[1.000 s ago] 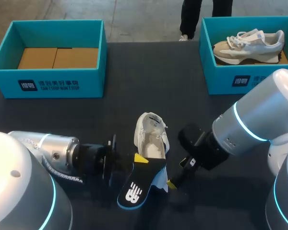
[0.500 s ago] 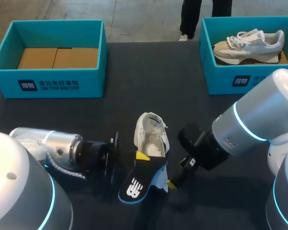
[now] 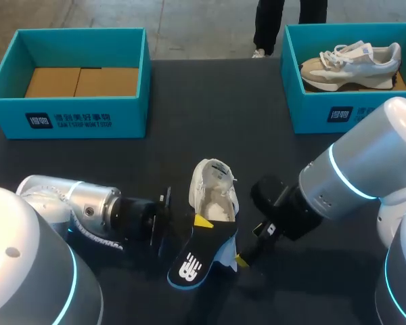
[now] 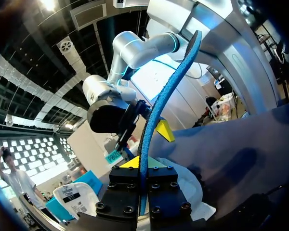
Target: Take the shoe out of the shoebox, open the shoe tongue, remove and reinsert the insole, then place the shoe into the shoebox
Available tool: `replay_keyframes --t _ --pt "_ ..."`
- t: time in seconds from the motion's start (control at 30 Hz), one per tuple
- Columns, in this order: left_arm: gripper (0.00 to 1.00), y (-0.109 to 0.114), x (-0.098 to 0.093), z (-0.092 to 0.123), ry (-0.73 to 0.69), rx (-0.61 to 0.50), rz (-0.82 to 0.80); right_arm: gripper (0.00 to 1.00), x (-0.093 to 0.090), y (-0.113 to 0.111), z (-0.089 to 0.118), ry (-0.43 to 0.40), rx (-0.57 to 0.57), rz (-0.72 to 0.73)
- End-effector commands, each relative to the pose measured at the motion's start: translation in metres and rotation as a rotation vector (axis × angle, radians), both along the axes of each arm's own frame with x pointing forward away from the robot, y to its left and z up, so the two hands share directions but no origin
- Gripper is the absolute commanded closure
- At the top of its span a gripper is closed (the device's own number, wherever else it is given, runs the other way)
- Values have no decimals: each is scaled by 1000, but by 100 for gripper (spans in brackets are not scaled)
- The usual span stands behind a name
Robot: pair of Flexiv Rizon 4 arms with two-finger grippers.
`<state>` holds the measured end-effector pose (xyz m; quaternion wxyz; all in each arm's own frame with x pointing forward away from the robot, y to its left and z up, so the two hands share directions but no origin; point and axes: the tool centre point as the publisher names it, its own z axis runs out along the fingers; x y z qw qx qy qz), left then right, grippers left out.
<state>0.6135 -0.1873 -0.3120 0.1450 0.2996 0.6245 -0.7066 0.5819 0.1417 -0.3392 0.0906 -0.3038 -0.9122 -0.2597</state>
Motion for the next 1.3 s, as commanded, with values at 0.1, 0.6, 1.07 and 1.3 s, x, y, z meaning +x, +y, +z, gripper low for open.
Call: replay_keyframes --t 0.1,0.6,1.07,1.3 --pt "100 0 -2 -1 -1 4 9 0 -1 0 -1 -1 1 -2" --pt "100 11 -1 -12 48 65 51 0 -1 0 -1 -1 1 -2" --pt "100 8 9 -24 74 103 74 0 -1 0 -1 -1 1 -2" --pt "100 4 17 -27 62 129 98 0 -1 0 -1 -1 1 -2"
